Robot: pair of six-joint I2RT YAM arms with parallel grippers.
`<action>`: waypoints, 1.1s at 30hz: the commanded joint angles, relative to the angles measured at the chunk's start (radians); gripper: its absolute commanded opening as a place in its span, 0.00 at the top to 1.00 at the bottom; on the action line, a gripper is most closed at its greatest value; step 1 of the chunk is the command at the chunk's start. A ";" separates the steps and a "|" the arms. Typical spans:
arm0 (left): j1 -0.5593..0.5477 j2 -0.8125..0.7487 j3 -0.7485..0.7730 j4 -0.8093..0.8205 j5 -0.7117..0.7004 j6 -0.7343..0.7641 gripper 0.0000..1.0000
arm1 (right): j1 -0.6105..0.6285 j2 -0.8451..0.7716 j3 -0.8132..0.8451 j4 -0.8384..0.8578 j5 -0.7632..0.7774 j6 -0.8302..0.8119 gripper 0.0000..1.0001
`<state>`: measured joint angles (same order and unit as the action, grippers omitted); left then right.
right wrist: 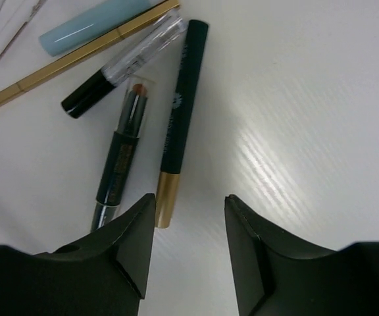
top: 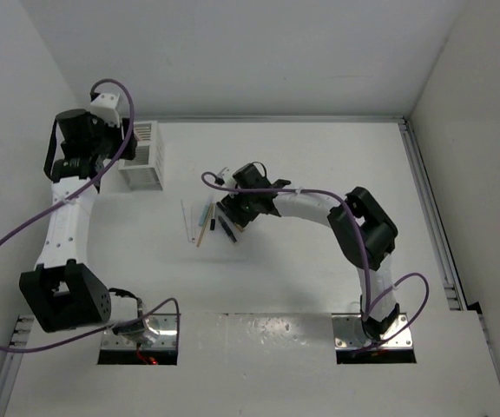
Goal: Organize the makeup
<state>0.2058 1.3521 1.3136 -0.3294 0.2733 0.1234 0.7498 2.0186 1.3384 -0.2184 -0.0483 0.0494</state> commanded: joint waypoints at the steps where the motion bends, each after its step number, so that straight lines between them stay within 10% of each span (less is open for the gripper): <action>1: 0.006 -0.102 -0.062 -0.098 0.014 0.021 0.35 | 0.014 -0.024 -0.008 0.014 -0.011 -0.025 0.53; 9: 0.006 -0.277 -0.218 -0.109 0.004 0.009 0.33 | 0.028 0.086 0.071 -0.059 -0.041 0.017 0.53; 21: 0.015 -0.307 -0.238 -0.119 0.067 -0.002 0.33 | 0.007 0.148 0.150 -0.165 0.159 0.052 1.00; 33: -0.028 -0.297 -0.226 -0.091 0.725 0.003 0.19 | 0.023 -0.270 -0.080 0.362 -0.191 -0.025 1.00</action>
<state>0.1955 1.0645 1.0752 -0.4683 0.7441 0.1402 0.7403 1.8431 1.2610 -0.1043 -0.0631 0.0460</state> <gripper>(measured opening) 0.800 0.080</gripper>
